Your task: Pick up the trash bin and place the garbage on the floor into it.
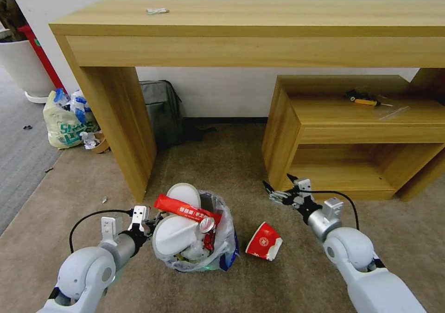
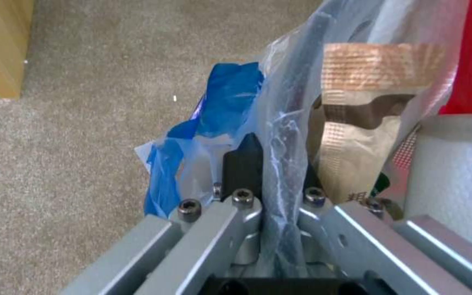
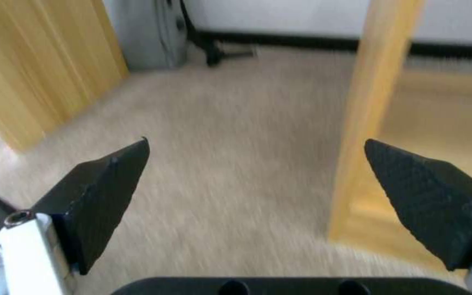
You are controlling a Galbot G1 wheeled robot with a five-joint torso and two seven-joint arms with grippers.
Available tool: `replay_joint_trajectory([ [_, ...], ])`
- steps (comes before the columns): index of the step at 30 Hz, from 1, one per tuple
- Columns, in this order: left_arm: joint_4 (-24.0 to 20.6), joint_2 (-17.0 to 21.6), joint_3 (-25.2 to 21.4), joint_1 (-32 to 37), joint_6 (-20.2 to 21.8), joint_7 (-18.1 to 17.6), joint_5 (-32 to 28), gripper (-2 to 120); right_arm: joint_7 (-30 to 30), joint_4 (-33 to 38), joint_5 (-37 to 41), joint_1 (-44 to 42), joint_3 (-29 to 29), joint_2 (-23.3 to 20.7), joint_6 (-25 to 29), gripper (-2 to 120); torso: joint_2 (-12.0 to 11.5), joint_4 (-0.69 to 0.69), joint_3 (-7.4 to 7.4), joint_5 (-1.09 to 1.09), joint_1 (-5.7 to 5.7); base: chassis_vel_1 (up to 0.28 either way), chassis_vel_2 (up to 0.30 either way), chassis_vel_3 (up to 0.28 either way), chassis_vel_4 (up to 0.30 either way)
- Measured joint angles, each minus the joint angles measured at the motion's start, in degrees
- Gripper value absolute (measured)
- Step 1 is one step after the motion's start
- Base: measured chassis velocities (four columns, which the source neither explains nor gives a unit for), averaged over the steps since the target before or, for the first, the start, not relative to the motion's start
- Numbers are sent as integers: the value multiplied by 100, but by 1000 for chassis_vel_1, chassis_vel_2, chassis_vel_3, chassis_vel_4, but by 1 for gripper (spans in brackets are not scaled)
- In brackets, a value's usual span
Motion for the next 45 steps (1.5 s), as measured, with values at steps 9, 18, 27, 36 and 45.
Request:
replay_joint_trajectory([
  [9,9,4,3,5,0,-1,5,0,-618,-1206,-53,5,-194,-118,94,100,0,-1,0,1,0,0,0,0,0],
  [18,20,-10,49,25,0,-26,19,0,-939,-2213,-461,333,-534,37,201,100,0,0,0,0,0,0,0,0,0],
  [27,22,-14,76,65,0,-31,43,0,-854,-2626,-413,640,-811,335,-34,100,0,0,0,-2,0,0,0,0,0],
  [36,9,31,69,79,0,-29,43,0,-761,-3101,-252,929,-951,670,-123,100,0,0,0,0,0,0,0,0,0],
  [45,-2,50,61,103,0,-18,42,0,-697,-3501,-262,1171,-1008,854,-123,100,0,0,0,0,0,0,0,0,0],
])
